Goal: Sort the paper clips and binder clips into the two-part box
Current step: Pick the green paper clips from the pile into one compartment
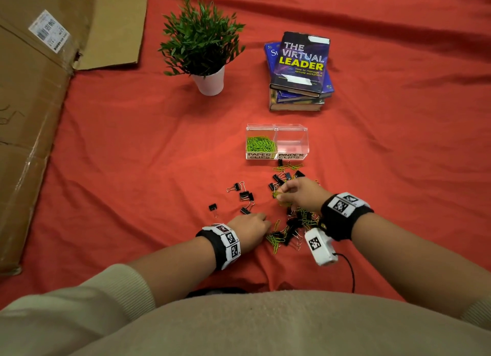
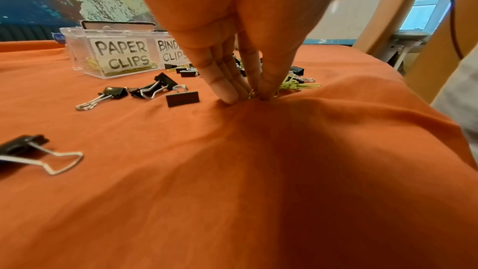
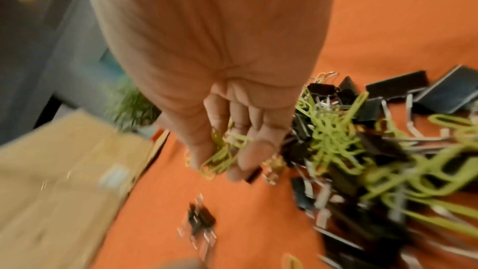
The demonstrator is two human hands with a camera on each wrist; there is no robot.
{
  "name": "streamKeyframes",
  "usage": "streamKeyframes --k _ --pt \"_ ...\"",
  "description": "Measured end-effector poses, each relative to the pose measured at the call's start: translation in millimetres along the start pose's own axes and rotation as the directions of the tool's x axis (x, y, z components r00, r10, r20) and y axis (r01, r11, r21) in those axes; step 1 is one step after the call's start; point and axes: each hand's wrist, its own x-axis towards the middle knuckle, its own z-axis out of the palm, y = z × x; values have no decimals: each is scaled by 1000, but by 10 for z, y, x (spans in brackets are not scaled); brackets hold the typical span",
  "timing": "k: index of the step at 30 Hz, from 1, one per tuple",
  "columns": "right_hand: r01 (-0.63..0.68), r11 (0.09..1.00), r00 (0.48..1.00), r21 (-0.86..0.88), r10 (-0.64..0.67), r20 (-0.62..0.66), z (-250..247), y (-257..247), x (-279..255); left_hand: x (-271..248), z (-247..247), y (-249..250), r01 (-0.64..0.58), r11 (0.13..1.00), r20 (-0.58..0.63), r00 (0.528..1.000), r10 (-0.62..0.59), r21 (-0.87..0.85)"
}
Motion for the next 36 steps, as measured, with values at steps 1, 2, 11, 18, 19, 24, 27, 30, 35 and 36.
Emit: streamKeyframes --k 1,2,11,18,19,24,27,30,35,36 --pt "-37 988 999 147 32 37 -50 -62 1 4 3 -8 4 1000 0 1000 -4 3" --pt "-72 958 996 277 54 71 -96 -131 -1 8 8 -19 9 1000 -2 1000 -9 3" --pt "16 875 999 484 5 -43 -434 -773 343 -55 78 -202 91 973 -23 995 -98 -213" --pt "20 899 933 -437 -173 -314 -261 -1088 827 -60 -45 -449 113 905 -88 983 -162 -410" --pt "30 873 936 -486 -195 -294 -236 -1097 819 -52 -95 -487 106 903 -102 981 -162 -415" --pt "131 852 887 -507 -329 -324 -230 -980 554 77 -521 -685 120 919 -193 960 -205 -376" --pt "136 878 919 -459 -285 -272 -161 -701 263 255 -859 -794 141 908 -279 923 -265 -395" --pt "151 827 978 -542 -203 -38 21 -332 2 517 -1163 -877 172 890 -332 884 -328 -422" --pt "208 765 977 -609 -132 168 248 64 -232 860 -1357 -884 254 882 -317 864 -392 -397" --pt "230 751 972 -619 -152 176 257 103 -256 903 -1354 -879 270 880 -303 865 -400 -391"
